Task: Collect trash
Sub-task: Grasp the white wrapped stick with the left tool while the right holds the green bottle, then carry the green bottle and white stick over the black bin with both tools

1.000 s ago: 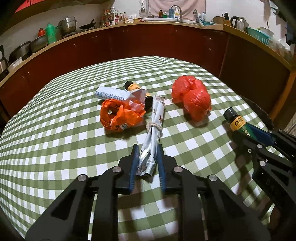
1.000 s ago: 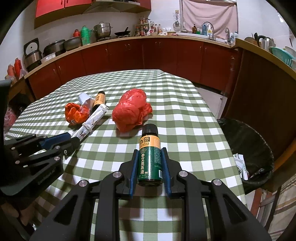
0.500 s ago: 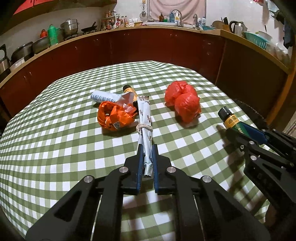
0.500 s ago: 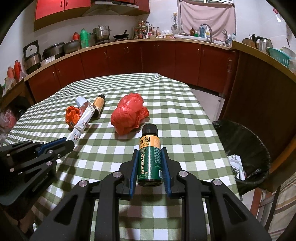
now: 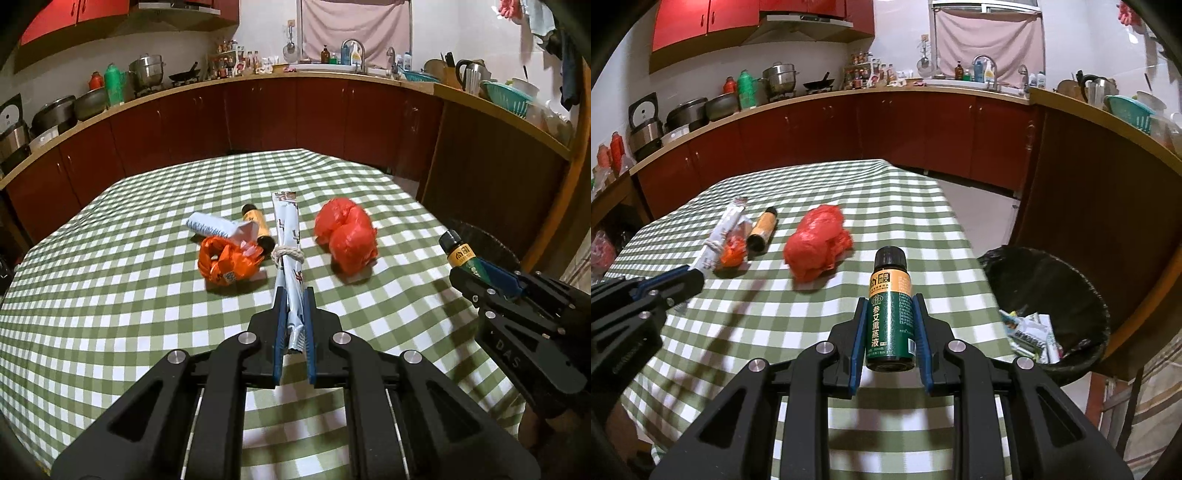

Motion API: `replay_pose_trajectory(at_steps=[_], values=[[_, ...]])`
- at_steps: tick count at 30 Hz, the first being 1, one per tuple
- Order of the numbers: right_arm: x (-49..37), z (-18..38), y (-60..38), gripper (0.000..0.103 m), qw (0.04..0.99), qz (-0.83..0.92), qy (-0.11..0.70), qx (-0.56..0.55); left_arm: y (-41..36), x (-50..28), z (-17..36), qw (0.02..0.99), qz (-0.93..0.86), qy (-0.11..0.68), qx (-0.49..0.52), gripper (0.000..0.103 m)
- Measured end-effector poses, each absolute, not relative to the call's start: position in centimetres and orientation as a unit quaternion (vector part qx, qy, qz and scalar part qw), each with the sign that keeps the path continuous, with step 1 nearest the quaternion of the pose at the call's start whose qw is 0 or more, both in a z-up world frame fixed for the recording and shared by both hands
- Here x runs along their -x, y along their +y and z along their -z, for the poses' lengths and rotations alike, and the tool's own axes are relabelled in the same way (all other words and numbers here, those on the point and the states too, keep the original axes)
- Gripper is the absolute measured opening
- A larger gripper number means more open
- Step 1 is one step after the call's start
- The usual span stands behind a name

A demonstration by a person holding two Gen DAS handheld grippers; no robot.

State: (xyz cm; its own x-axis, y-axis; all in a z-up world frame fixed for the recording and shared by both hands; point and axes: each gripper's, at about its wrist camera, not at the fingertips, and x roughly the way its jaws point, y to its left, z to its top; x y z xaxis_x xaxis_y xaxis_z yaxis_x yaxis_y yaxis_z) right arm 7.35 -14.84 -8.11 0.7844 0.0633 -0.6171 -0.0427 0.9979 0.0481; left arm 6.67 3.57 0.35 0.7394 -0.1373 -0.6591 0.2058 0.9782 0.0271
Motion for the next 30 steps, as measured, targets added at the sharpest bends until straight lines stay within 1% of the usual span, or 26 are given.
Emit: replay_pose_trajectory(at_steps=[8, 16, 24, 30], values=[[-8.0, 7.3, -18.8, 0.025, 0.949, 0.016, 0.314, -0.014, 0.7, -7.4, -1.6, 0.935, 0.101, 0.336, -0.049, 0.009], [-8.8, 6.9, -23.8, 0.025, 0.951, 0.076, 0.3, -0.016, -4.6, -9.1, -2.0, 0.934, 0.132, 0.326, -0.061, 0.009], [-9.8, 7.6, -27.6, 0.025, 0.947, 0.106, 0.303, -0.024, -10.5, -10.9, -0.8, 0.926, 0.162, 0.331, -0.086, 0.009], [-10.3, 8.5, -29.6, 0.025, 0.944, 0.113, 0.307, -0.029, -14.4, -12.8, 0.7, 0.915, 0.177, 0.351, -0.094, 0.009]])
